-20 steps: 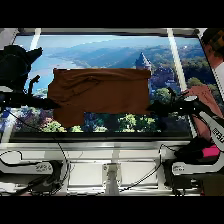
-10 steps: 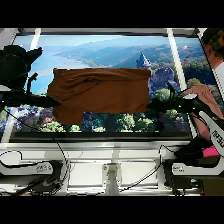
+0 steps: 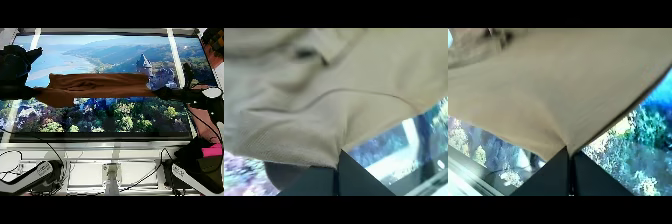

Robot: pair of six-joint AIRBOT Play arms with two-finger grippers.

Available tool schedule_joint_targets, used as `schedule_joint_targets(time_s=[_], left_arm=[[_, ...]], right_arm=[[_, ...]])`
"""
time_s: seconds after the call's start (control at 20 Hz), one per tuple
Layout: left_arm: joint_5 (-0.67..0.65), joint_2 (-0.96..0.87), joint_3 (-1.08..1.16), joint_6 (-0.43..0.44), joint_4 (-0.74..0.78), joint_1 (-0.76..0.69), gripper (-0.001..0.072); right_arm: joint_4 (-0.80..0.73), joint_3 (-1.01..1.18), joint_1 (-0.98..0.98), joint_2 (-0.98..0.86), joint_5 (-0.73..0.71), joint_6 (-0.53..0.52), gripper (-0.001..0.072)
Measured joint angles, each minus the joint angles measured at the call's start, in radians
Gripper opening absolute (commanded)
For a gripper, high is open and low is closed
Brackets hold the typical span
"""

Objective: Fold the clothes and pants, and hang the long-sleeved shirts on hangers.

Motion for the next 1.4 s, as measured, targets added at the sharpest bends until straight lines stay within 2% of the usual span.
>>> schedule_joint_targets(time_s=[0.25, 0.5, 0.7, 1.0, 1.2, 1.4], left_arm=[[0.003, 0.076, 0.003, -0.007, -0.007, 0.059, 0.0019], [0.067, 0.048, 0.001, -0.023, -0.046, 0.042, 0.0019], [0.178, -0.038, 0.001, -0.046, -0.074, -0.030, 0.0018], [0.490, -0.141, 0.001, -0.054, -0.079, -0.142, 0.0018], [0.582, -0.186, 0.001, -0.122, 0.025, -0.169, 0.0018], [0.608, -0.241, 0.001, -0.214, 0.135, -0.177, 0.0019]], right_arm=[[-0.056, 0.000, 0.000, 0.114, -0.019, 0.054, 0.0009], [-0.046, 0.000, 0.005, 0.114, -0.182, 0.070, 0.0009], [-0.028, 0.000, 0.076, 0.018, -0.357, 0.074, 0.0009], [-0.013, 0.034, 0.231, -0.191, -0.710, 0.076, 0.0008], [-0.013, 0.134, 0.271, -0.340, -0.789, 0.076, 0.0008], [-0.013, 0.200, 0.280, -0.445, -0.807, 0.077, 0.0008]])
